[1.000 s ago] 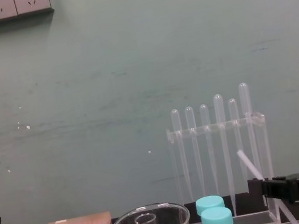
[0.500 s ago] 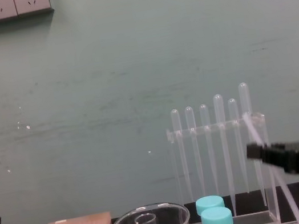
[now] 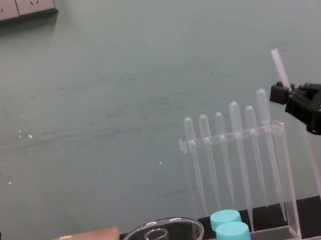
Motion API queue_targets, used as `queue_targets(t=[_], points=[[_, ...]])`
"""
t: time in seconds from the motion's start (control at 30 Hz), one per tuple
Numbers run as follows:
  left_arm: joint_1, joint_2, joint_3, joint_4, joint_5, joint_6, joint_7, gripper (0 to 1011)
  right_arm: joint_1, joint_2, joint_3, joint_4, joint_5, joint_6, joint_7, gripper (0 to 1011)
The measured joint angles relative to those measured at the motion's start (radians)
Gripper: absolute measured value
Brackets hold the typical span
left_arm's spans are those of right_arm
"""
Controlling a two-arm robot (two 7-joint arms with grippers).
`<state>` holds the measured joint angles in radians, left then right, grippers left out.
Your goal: Pick up the stirring rod with one hand, then place it down.
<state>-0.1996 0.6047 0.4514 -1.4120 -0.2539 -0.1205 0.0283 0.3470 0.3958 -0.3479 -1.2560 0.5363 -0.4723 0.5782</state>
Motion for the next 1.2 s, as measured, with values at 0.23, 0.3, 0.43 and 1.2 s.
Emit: queue_targets(t=[0.23, 0.3, 0.43, 1.2], points=[[0.000, 0.000, 0.000, 0.000, 0.000, 0.000, 0.000, 1000, -0.015, -0.006, 0.024, 0.038, 0.001, -0.082, 0.047, 70], [0.000, 0.000, 0.000, 0.000, 0.000, 0.000, 0.000, 1000, -0.023, -0.007, 0.030, 0.049, 0.009, -0.083, 0.059, 70], [0.000, 0.000, 0.000, 0.000, 0.000, 0.000, 0.000, 1000, -0.033, -0.007, 0.041, 0.059, 0.022, -0.070, 0.069, 70], [0.000, 0.000, 0.000, 0.000, 0.000, 0.000, 0.000, 1000, -0.029, -0.006, 0.037, 0.058, 0.020, -0.072, 0.069, 70]])
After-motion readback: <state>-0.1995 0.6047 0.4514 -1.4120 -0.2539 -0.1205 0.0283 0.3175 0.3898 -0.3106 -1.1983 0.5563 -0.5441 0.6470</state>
